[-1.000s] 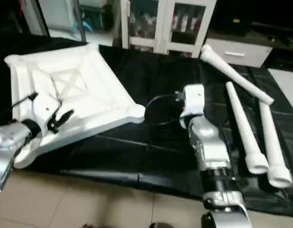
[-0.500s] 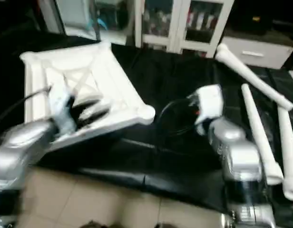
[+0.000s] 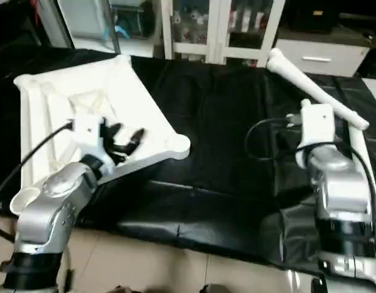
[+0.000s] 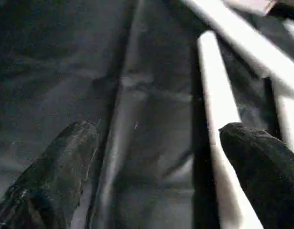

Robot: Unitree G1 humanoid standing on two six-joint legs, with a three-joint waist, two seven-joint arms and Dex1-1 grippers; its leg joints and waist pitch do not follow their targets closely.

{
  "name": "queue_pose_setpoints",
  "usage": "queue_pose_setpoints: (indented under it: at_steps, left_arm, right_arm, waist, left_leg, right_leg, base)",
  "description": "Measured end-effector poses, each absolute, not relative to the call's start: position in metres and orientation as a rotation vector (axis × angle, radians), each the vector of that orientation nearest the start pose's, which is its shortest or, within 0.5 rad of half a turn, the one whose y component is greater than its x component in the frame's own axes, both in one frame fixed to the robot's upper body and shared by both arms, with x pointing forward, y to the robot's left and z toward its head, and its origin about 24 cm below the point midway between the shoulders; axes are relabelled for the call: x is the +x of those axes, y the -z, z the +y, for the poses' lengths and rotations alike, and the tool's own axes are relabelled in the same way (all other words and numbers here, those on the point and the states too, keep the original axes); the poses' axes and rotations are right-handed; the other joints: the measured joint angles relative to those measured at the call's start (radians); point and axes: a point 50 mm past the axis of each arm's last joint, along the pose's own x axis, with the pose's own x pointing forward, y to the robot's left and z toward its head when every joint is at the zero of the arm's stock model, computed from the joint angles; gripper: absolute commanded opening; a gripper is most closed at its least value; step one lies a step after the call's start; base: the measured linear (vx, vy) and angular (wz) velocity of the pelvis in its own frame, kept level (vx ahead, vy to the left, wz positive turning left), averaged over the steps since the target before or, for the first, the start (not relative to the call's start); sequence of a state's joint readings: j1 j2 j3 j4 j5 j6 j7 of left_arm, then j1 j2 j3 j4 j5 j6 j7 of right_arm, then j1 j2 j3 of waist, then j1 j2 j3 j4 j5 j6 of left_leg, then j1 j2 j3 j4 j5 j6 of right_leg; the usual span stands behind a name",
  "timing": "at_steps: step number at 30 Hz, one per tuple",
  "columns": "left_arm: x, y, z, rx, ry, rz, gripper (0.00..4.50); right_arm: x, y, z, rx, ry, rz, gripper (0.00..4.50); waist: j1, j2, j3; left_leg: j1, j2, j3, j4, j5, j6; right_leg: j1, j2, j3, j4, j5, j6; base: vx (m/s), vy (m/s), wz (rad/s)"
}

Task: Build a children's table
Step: Pick table leg

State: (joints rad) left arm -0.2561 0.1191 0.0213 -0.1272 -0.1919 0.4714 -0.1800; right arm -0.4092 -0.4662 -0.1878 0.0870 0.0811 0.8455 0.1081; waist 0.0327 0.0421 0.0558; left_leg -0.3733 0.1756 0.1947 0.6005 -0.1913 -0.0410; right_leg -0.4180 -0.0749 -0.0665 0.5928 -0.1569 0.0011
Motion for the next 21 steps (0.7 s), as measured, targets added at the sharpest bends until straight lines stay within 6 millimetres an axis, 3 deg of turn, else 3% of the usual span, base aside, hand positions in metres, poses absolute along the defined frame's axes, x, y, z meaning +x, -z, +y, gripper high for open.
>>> queue_pose_setpoints:
  at_steps: [2,4,5,6,9,10,11,12,13,14,15,16,17,18,19,20,21]
  left_arm:
    - [0.293,-0.094,0.144,-0.051,0.258,0.102,3.57]
    - [0.293,-0.095,0.142,-0.046,0.253,0.1,3.57]
    - [0.294,-0.097,0.141,-0.045,0.254,0.093,3.57]
    - [0.296,-0.099,0.14,-0.033,0.242,0.082,3.57]
    - [0.298,-0.103,0.137,-0.027,0.219,0.057,3.57]
    - [0.298,-0.103,0.135,-0.032,0.217,0.055,3.57]
    - [0.298,-0.103,0.132,-0.033,0.226,0.056,3.57]
    - [0.297,-0.102,0.126,-0.036,0.243,0.057,3.57]
    - [0.297,-0.103,0.125,-0.035,0.247,0.053,3.57]
    - [0.298,-0.104,0.125,-0.032,0.246,0.049,3.57]
    - [0.298,-0.104,0.126,-0.026,0.243,0.046,3.57]
    - [0.298,-0.102,0.127,-0.024,0.234,0.056,3.57]
    - [0.297,-0.099,0.13,-0.018,0.223,0.066,3.57]
    - [0.298,-0.1,0.132,-0.01,0.216,0.064,3.57]
    - [0.298,-0.101,0.133,-0.007,0.211,0.058,3.57]
    - [0.299,-0.102,0.135,-0.01,0.205,0.055,3.57]
    - [0.299,-0.102,0.136,-0.02,0.2,0.061,3.57]
  right_arm:
    - [0.306,-0.098,-0.269,-0.2,0.175,0.488,4.5]
    - [0.309,-0.099,-0.264,-0.175,0.152,0.484,4.5]
    - [0.312,-0.102,-0.261,-0.163,0.137,0.474,4.5]
    - [0.313,-0.108,-0.252,-0.141,0.105,0.437,4.5]
    - [0.313,-0.12,-0.226,-0.098,0.012,0.349,4.5]
    - [0.312,-0.12,-0.22,-0.09,-0.006,0.342,4.5]
    - [0.309,-0.116,-0.216,-0.083,-0.015,0.355,4.5]
    - [0.305,-0.109,-0.213,-0.079,-0.021,0.38,4.5]
    - [0.304,-0.107,-0.213,-0.076,-0.017,0.391,4.5]
    - [0.303,-0.106,-0.212,-0.073,-0.01,0.395,4.5]
    - [0.302,-0.104,-0.213,-0.066,0.001,0.4,4.5]
    - [0.302,-0.103,-0.211,-0.059,-0.001,0.406,4.5]
    - [0.301,-0.102,-0.208,-0.054,-0.009,0.41,4.5]
    - [0.301,-0.102,-0.205,-0.054,-0.022,0.411,4.5]
    - [0.301,-0.104,-0.204,-0.058,-0.027,0.404,4.5]
    - [0.301,-0.106,-0.204,-0.062,-0.027,0.392,4.5]
    - [0.301,-0.108,-0.203,-0.063,-0.03,0.384,4.5]
  waist:
    - [0.0,0.005,0.001]
    - [-0.009,0.018,0.0]
    - [-0.012,0.017,0.0]
    - [-0.016,0.012,-0.001]
    - [-0.017,-0.008,-0.007]
    - [-0.016,-0.018,-0.005]
    - [-0.011,-0.023,-0.005]
    - [-0.012,-0.025,-0.007]
    - [-0.017,-0.023,-0.01]
    - [-0.027,-0.013,-0.016]
    - [-0.035,0.009,-0.02]
    - [-0.038,0.022,-0.019]
    - [-0.043,0.029,-0.021]
    - [-0.043,0.028,-0.023]
    - [-0.04,0.027,-0.027]
    - [-0.033,0.021,-0.031]
    - [-0.025,0.004,-0.035]
  left_leg:
    - [0.0,0.001,-0.002,0.001,0.0,-0.001]
    - [0.002,0.018,-0.013,0.0,0.002,-0.004]
    - [0.003,0.025,-0.018,0.0,0.004,-0.008]
    - [0.004,0.035,-0.019,0.0,0.01,-0.015]
    - [0.003,0.057,-0.017,-0.005,0.023,-0.027]
    - [-0.009,0.049,-0.015,0.039,-0.011,0.029]
    - [-0.024,0.029,-0.016,0.124,-0.058,0.103]
    - [-0.031,-0.02,-0.022,0.198,-0.082,0.136]
    - [-0.026,-0.055,-0.025,0.205,-0.089,0.145]
    - [-0.023,-0.081,-0.027,0.184,-0.101,0.158]
    - [-0.013,-0.086,-0.042,0.13,-0.14,0.13]
    - [-0.014,-0.053,-0.058,0.122,-0.126,0.075]
    - [-0.017,-0.04,-0.07,0.121,-0.119,0.063]
    - [-0.019,-0.034,-0.076,0.118,-0.111,0.052]
    - [-0.028,-0.026,-0.083,0.118,-0.101,0.041]
    - [-0.037,-0.023,-0.082,0.115,-0.093,0.036]
    - [-0.05,-0.024,-0.077,0.118,-0.086,0.027]
  right_leg:
    - [0.003,0.001,-0.002,-0.003,0.001,0.0]
    - [0.017,0.017,-0.011,-0.017,0.007,-0.014]
    - [0.019,0.017,-0.022,-0.011,0.0,-0.025]
    - [0.012,0.016,-0.028,0.038,-0.023,-0.059]
    - [-0.001,0.024,-0.034,0.083,-0.069,-0.072]
    - [-0.003,0.035,-0.034,0.079,-0.068,-0.073]
    - [-0.001,0.038,-0.035,0.077,-0.064,-0.081]
    - [0.006,0.048,-0.039,0.061,-0.056,-0.094]
    - [0.006,0.058,-0.048,0.046,-0.046,-0.099]
    - [0.006,0.077,-0.066,0.026,-0.036,-0.099]
    - [0.01,0.107,-0.098,-0.014,-0.014,-0.103]
    - [0.009,0.116,-0.117,-0.006,-0.026,-0.07]
    - [-0.016,0.107,-0.102,0.085,-0.079,0.004]
    - [-0.051,0.078,-0.071,0.216,-0.117,0.031]
    - [-0.065,0.038,-0.02,0.267,-0.128,0.022]
    - [-0.06,0.002,0.009,0.222,-0.129,0.01]
    - [-0.039,-0.045,0.041,0.128,-0.115,-0.018]
  base:
    - [0.0,0.0,0.0]
    - [0.0,0.0,0.0]
    - [-0.016,-0.058,0.04]
    - [-0.013,-0.122,0.09]
    - [-0.007,-0.179,0.05]
    - [-0.005,-0.32,-0.05]
    - [-0.003,-0.2,-0.04]
    - [-0.024,-0.201,-0.04]
    - [-0.021,-0.092,0.01]
    - [-0.045,-0.164,0.02]
    - [-0.056,-0.166,0.06]
    - [-0.083,-0.249,0.0]
    - [-0.059,-0.177,-0.01]
    - [-0.057,-0.158,-0.03]
    - [-0.03,-0.076,0.04]
    - [-0.09,-0.178,0.03]
    - [-0.1,-0.23,-0.05]
